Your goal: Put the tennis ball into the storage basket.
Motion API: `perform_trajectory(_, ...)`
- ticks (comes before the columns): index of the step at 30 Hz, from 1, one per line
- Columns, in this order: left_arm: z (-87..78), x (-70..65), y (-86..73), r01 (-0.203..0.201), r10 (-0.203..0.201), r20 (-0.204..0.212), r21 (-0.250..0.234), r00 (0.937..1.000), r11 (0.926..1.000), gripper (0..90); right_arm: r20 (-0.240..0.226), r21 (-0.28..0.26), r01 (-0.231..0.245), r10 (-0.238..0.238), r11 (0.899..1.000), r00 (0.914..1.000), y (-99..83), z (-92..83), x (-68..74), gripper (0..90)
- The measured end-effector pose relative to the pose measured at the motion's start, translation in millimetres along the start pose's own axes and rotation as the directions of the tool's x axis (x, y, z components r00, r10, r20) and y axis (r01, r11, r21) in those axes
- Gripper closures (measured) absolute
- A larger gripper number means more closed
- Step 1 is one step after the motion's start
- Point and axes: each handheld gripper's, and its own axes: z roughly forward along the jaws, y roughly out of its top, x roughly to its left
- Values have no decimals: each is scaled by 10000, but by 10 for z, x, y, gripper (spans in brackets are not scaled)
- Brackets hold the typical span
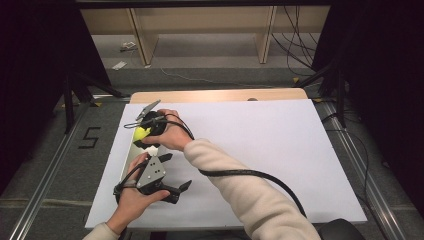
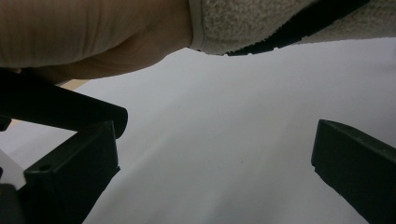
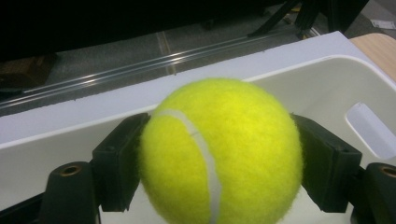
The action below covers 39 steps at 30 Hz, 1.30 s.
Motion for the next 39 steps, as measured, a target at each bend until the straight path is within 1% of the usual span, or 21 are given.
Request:
perform_trajectory(3, 0, -1, 0, 1, -1, 8, 0, 10000, 10000, 1, -17, 44, 78, -78, 10000, 10000, -1, 3, -2, 253)
perform_trajectory(7, 1, -2, 0, 2, -2, 10, 2, 10000, 10000, 1, -12, 26, 68, -68, 10000, 10000, -1, 11, -1, 252)
perform_trajectory(14, 2, -1, 0, -1, 1, 7, 6, 10000, 10000, 1, -42, 179, -11, 12, 9998, 10000, -12, 23, -2, 251)
perform_trajectory(39, 1, -2, 0, -6, 6, 22, 3, 10000, 10000, 1, -60, 379, 52, -50, 9993, 10000, -41, 70, 8, 249)
